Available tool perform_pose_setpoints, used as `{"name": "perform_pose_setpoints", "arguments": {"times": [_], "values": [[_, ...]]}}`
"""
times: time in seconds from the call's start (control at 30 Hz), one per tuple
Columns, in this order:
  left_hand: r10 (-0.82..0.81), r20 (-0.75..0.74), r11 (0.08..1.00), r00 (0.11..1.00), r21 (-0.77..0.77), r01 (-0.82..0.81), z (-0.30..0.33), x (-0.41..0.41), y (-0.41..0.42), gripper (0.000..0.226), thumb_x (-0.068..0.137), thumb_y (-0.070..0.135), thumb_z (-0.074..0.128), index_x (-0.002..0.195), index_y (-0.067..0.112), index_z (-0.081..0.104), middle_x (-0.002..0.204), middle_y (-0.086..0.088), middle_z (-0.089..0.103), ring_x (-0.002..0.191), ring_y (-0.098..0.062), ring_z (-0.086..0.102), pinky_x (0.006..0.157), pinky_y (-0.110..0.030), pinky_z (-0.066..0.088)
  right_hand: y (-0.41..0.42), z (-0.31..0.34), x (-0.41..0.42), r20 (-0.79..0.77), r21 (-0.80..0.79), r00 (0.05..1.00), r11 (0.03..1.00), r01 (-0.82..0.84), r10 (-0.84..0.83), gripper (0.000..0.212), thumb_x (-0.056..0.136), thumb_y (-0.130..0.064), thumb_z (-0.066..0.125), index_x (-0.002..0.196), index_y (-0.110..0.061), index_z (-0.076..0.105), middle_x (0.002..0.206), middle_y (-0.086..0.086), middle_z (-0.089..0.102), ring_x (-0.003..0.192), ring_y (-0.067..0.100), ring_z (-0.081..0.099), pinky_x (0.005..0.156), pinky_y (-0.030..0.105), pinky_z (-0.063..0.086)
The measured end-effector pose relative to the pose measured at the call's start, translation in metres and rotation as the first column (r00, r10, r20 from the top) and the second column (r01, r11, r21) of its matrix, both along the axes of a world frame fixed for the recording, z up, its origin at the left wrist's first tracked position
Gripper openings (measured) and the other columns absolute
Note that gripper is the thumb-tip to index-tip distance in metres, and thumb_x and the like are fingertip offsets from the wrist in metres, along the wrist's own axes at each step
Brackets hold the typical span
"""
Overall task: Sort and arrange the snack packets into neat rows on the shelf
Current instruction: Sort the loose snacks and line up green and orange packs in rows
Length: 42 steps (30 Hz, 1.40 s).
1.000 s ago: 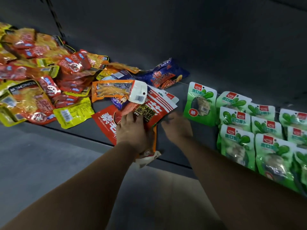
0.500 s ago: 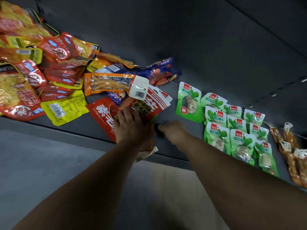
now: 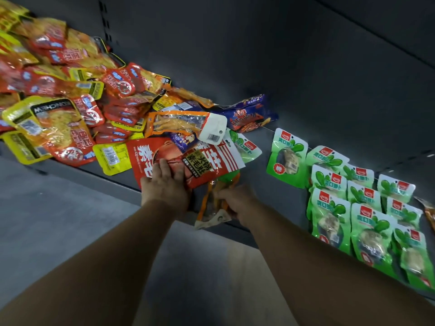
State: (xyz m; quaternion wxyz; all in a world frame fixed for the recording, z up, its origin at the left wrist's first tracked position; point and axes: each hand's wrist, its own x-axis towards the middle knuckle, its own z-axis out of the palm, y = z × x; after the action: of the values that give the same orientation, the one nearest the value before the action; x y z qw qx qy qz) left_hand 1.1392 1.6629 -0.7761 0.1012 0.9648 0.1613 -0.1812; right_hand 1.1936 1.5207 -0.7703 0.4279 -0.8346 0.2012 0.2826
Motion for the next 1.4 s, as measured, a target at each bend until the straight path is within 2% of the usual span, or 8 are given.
{"name": "perform_pose_setpoints", "arguments": {"times": [0.37,0.5,0.7,0.97,1.13,1.23,1.33,1.4], "values": [[0.152,-0.078,0.988,0.985,0.036,-0.149,0.004,0.017,-0.024,0.068,0.097,0.051,0.026,0.152,0.019,0.002,0.156,-0.022,0.007,0.143,-0.039,0.013,0.109,-0.049,0.026,-0.075,0.039,0.012,0.152,0.085,0.987,0.994,-0.071,0.057,0.021,0.08,-0.01,0.067,0.061,-0.011,0.059,0.049,-0.001,0.054,0.051,0.014,0.052,0.045,0.016,0.037],[0.265,0.062,0.964,0.962,0.009,-0.266,0.016,0.022,-0.029,0.061,0.092,0.053,0.041,0.137,0.012,0.033,0.137,-0.02,0.039,0.127,-0.037,0.038,0.102,-0.045,0.035,-0.077,0.04,0.012,0.186,0.19,0.982,0.98,-0.064,0.028,0.011,0.078,-0.013,0.067,0.084,-0.005,0.07,0.074,0.012,0.065,0.069,0.024,0.061,0.063,0.028,0.048],[0.512,0.363,0.859,0.778,-0.216,-0.465,0.033,0.041,-0.021,0.055,0.089,0.038,0.055,0.129,0.004,0.04,0.132,-0.021,0.041,0.124,-0.038,0.038,0.097,-0.046,0.036,-0.065,0.037,0.008,0.17,0.282,0.985,0.955,-0.089,0.041,0.006,0.078,-0.014,0.068,0.072,-0.013,0.067,0.076,0.012,0.066,0.075,0.026,0.063,0.068,0.031,0.048],[0.593,0.324,0.782,0.737,-0.452,-0.43,0.017,0.039,-0.046,0.041,0.091,0.029,0.055,0.126,0.008,0.05,0.127,-0.017,0.049,0.118,-0.035,0.046,0.097,-0.042,0.04,-0.057,0.035,0.013,0.101,0.37,0.995,0.928,-0.04,0.002,0.004,0.079,-0.017,0.069,0.082,-0.013,0.068,0.09,0.014,0.071,0.088,0.031,0.068,0.078,0.04,0.055],[0.575,0.291,0.756,0.764,-0.545,-0.362,0.018,0.041,-0.067,0.024,0.096,0.028,0.049,0.104,0.01,0.062,0.092,-0.007,0.064,0.079,-0.025,0.058,0.068,-0.03,0.045,-0.056,0.032,0.019,0.088,0.449,0.996,0.893,-0.012,-0.031,0.01,0.08,-0.013,0.071,0.078,-0.018,0.064,0.093,0.011,0.07,0.087,0.026,0.067,0.082,0.04,0.056],[0.669,0.221,0.619,0.709,-0.695,-0.367,0.027,0.043,-0.083,0.028,0.095,0.032,0.05,0.085,0.008,0.061,0.076,-0.007,0.063,0.075,-0.027,0.06,0.068,-0.033,0.046,-0.058,0.033,0.022,0.071,0.495,0.996,0.869,0.017,-0.059,0.011,0.081,-0.01,0.071,0.081,-0.018,0.064,0.096,0.011,0.071,0.09,0.027,0.068,0.086,0.044,0.055],[0.75,-0.085,0.226,0.656,-0.899,-0.374,0.045,0.049,-0.094,0.033,0.093,0.038,0.055,0.078,0.01,0.064,0.073,-0.005,0.067,0.074,-0.024,0.065,0.07,-0.029,0.051,-0.066,0.036,0.028,0.09,0.511,0.996,0.859,-0.036,-0.011,0.012,0.083,-0.009,0.07,0.083,-0.018,0.064,0.095,0.01,0.071,0.09,0.027,0.068,0.087,0.045,0.055],[0.661,-0.205,0.115,0.722,-0.923,-0.366,0.048,0.052,-0.095,0.033,0.088,0.04,0.063,0.091,0.008,0.07,0.087,-0.01,0.073,0.085,-0.026,0.07,0.084,-0.038,0.054,-0.071,0.037,0.03,0.095,0.506,0.994,0.856,-0.102,0.062,0.012,0.083,-0.009,0.07,0.083,-0.019,0.063,0.095,0.01,0.071,0.091,0.027,0.069,0.087,0.045,0.054]]}}
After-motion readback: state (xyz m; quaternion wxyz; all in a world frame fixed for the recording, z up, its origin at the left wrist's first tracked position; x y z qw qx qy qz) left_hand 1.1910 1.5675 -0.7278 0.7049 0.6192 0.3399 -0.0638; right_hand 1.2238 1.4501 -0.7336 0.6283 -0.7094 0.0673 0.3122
